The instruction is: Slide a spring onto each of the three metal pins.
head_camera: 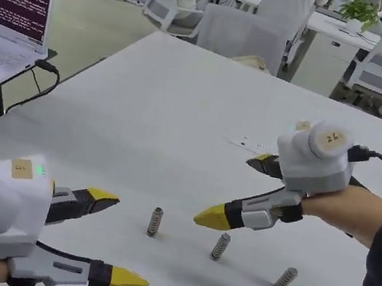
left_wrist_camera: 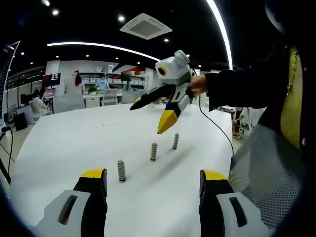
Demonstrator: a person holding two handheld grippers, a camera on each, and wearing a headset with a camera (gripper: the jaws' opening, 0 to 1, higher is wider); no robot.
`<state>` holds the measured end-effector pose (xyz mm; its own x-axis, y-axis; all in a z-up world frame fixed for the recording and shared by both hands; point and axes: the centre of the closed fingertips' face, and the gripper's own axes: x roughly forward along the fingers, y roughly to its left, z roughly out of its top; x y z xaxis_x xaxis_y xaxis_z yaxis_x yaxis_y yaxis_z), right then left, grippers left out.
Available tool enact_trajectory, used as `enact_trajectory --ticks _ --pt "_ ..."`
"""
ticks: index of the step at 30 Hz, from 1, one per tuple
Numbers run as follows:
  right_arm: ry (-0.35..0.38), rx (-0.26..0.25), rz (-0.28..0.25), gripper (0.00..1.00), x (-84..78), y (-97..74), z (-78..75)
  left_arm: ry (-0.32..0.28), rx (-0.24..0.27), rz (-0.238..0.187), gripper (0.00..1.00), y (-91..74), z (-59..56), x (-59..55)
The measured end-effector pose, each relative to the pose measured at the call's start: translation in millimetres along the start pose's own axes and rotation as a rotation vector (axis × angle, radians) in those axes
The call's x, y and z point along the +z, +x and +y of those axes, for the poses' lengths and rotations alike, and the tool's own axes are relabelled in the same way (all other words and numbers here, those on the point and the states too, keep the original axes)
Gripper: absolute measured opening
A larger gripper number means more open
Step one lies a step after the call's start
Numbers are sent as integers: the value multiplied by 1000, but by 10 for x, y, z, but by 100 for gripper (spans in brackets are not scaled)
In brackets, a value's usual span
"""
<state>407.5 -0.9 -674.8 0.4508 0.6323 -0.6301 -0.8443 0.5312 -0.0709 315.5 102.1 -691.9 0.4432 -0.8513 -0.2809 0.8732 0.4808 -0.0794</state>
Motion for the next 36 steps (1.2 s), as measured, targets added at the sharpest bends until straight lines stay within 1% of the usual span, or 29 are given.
enact_trajectory --ticks 1,3,7,10,13,16,22,26,28,33,36 --pt "10 -7 -9 100 -7 -34 -7 -1 -2 1 74 8 -2 2" --pt "28 -28 -25 100 -50 -108 -78 1 -6 2 73 28 -11 9" --pt "59 -69 -54 100 -127 -270 -135 -2 -10 -1 73 58 -11 30" --pt "82 -91 -70 100 -186 -359 -159 -1 -14 0 73 78 -15 46" --pt "103 -124 -82 100 -279 -472 -185 0 -17 0 73 91 -22 63" --pt "120 -147 -95 100 -358 -580 -185 -3 -18 -2 73 98 -23 68" --pt "160 -194 -124 100 -554 -796 -133 -12 -17 -7 73 115 6 65" --pt "185 -224 -135 100 -693 -907 -106 -13 -18 -6 73 126 18 63" --pt "197 -233 -143 100 -734 -949 -88 -13 -19 -5 73 128 15 62" --pt "208 -250 -142 100 -873 -1036 43 -12 -21 -8 73 124 -1 70" --pt "218 -259 -150 100 -924 -1077 97 -12 -21 -8 73 123 -8 75"
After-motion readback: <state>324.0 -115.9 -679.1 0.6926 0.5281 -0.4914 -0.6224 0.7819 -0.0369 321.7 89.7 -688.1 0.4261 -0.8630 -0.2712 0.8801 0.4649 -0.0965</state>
